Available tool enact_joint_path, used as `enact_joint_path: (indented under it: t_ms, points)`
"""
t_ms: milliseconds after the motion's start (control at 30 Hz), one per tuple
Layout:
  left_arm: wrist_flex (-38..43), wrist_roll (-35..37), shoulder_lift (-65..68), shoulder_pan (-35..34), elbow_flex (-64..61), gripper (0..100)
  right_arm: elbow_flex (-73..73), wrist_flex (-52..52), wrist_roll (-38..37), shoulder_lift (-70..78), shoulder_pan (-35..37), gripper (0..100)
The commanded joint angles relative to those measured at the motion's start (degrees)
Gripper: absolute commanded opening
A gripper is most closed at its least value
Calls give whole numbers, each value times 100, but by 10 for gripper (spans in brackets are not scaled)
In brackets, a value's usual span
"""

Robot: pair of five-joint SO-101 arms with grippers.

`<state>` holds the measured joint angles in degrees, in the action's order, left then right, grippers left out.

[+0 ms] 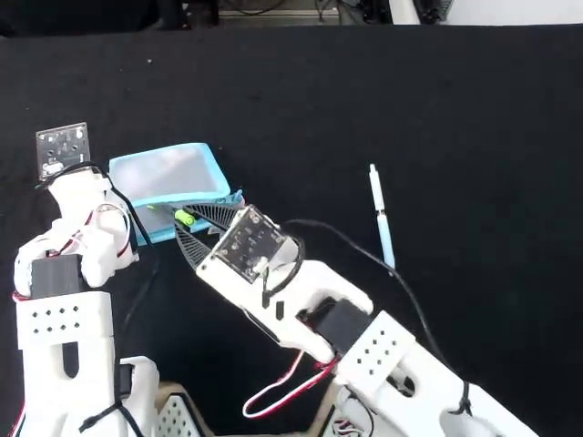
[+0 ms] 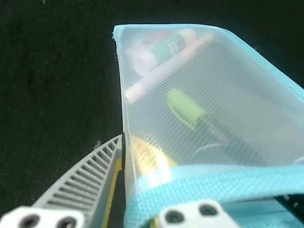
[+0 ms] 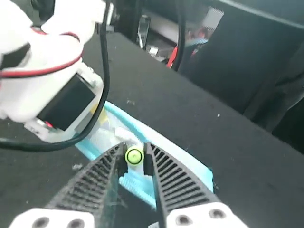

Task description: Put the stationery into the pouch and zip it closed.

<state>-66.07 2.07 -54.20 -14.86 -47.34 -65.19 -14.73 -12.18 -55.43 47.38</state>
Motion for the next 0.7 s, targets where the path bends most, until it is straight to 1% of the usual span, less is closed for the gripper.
enact_joint_path:
  t_ms: [0,133,200,500,567,667]
  points:
    - [35,35,0,-13,-31,36,699,-809,-26,31,44,28]
    - [35,35,0,-13,-31,36,1200,-1855,-9,40,53,136]
    - [35,35,0,-13,-31,36,1402,-2154,-18,31,53,163]
    - [35,35,0,-13,-31,36,2202,-3270,-26,22,0,101]
    - [35,35,0,-13,-31,36,2273,-3437,-26,22,-229,79]
    - [35,35,0,-13,-31,36,2325,-3534,-26,22,-976,47]
